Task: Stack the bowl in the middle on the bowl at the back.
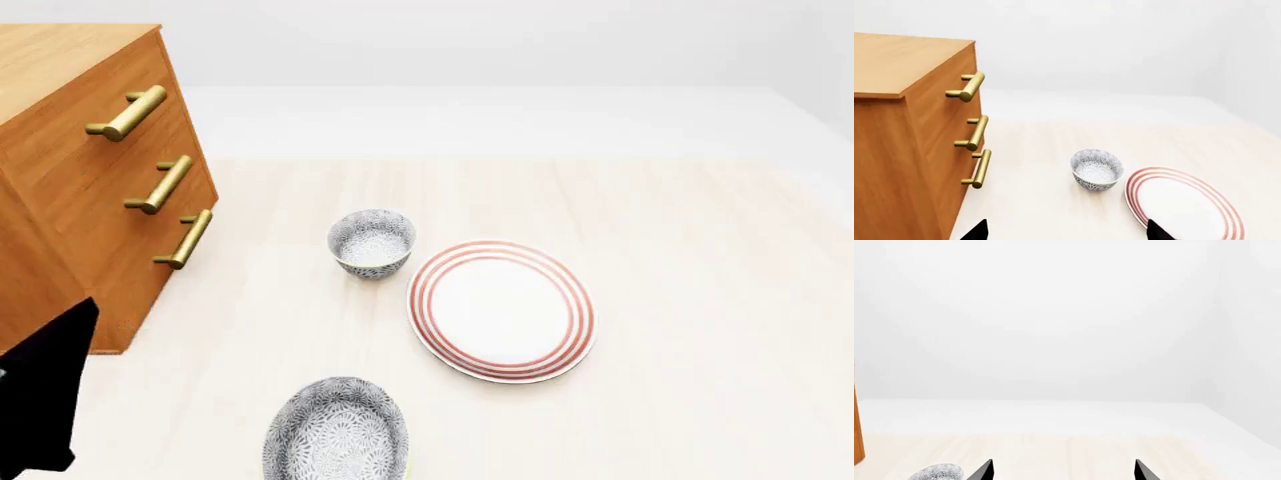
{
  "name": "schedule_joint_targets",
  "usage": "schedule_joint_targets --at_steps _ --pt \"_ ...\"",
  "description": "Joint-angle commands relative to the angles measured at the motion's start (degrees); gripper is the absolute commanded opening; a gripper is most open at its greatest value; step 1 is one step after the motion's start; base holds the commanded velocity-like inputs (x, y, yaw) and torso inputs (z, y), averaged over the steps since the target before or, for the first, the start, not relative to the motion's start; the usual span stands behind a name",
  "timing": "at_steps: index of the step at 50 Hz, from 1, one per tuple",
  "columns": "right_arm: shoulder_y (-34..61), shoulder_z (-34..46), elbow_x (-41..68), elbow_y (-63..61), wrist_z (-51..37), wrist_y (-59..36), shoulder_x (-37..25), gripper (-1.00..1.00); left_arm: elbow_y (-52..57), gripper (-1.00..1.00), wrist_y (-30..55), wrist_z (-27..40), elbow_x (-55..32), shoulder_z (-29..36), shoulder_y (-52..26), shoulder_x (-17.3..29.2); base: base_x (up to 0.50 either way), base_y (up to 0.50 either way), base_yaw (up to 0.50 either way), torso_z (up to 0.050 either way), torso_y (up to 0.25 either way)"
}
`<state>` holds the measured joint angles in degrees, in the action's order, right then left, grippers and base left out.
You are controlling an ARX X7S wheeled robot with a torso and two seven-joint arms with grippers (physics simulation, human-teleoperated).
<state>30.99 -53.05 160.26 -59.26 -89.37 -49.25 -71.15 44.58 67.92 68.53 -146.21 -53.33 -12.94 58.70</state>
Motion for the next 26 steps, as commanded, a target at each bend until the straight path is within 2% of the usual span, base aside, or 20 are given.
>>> schedule_joint_targets --at_steps 1,4,6,10,18,26 --pt "-24.2 -39.9 17.5 -0.7 -0.6 0.6 -4.7 1.0 1.5 1.0 7.4 2.0 -6.1 -16.3 4.7 -3.9 0.0 0.0 0.0 0.0 0.0" --pt "-31.5 -49.5 19.7 -0.7 0.2 0.9 -4.6 1.0 1.0 1.0 8.0 2.7 -8.1 -19.4 5.7 -3.7 0.0 0.0 0.0 0.0 0.0" --pt "-39.5 -58.4 19.7 -0.7 2.3 1.0 -4.1 1.0 0.6 1.0 8.3 3.0 -8.9 -20.8 6.3 -3.8 0.0 0.0 0.0 0.0 0.0" --pt "-53.6 -73.6 19.7 -0.7 6.5 1.4 -2.5 1.0 0.1 1.0 8.8 3.0 -8.7 -21.4 6.5 -4.1 0.0 0.0 0.0 0.0 0.0" --pt "-57.2 -77.4 19.6 -0.7 7.7 1.6 -1.8 1.0 -0.7 1.0 9.0 2.6 -7.3 -21.4 6.2 -3.8 0.0 0.0 0.0 0.0 0.0" --pt "-74.7 -97.3 19.6 -0.7 15.9 2.6 4.7 1.0 -1.8 1.0 9.3 2.7 -6.8 -23.4 5.6 -2.5 0.0 0.0 0.0 0.0 0.0"
